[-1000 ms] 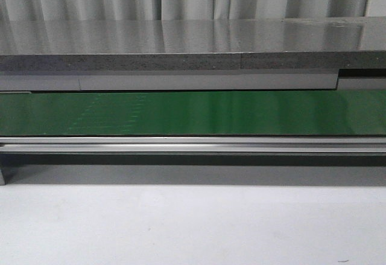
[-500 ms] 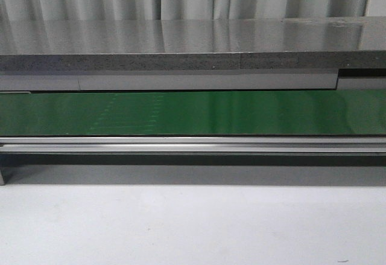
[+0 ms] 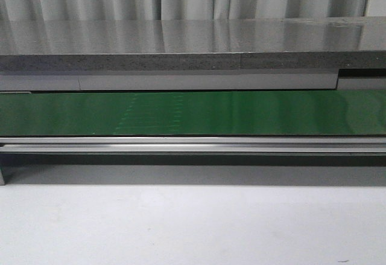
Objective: Move button from left to right
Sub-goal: 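Lower the left gripper toward the yellow-capped button in the blue tray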
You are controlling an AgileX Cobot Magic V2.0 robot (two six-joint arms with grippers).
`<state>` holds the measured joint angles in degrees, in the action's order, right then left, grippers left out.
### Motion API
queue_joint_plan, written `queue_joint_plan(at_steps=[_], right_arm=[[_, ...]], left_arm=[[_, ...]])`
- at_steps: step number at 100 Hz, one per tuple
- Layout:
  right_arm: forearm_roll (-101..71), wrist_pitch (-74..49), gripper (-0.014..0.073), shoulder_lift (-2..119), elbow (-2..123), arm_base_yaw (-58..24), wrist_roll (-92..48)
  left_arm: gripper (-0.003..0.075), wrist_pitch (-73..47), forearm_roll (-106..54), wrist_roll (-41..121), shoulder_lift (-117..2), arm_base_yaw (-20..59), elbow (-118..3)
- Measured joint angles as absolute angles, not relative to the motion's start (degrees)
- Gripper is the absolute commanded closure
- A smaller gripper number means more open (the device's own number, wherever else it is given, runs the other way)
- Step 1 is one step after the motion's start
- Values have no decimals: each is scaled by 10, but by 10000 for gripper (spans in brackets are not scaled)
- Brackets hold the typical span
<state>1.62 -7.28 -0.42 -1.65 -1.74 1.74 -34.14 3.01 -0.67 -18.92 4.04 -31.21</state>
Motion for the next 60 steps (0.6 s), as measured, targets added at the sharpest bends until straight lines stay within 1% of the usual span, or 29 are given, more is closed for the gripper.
queue_joint_plan(at_steps=[13,26,60], right_arm=[[16,-73,662,-4,-16,-17,17],[16,-73,662,-4,-16,-17,17],[16,-73,662,-4,-16,-17,17]], left_arm=[[715,-410,30,-7,-264,40,-373],[715,-429,23,-7,-311,40,-391],[710,-435,17,-7,-349,40,-394]])
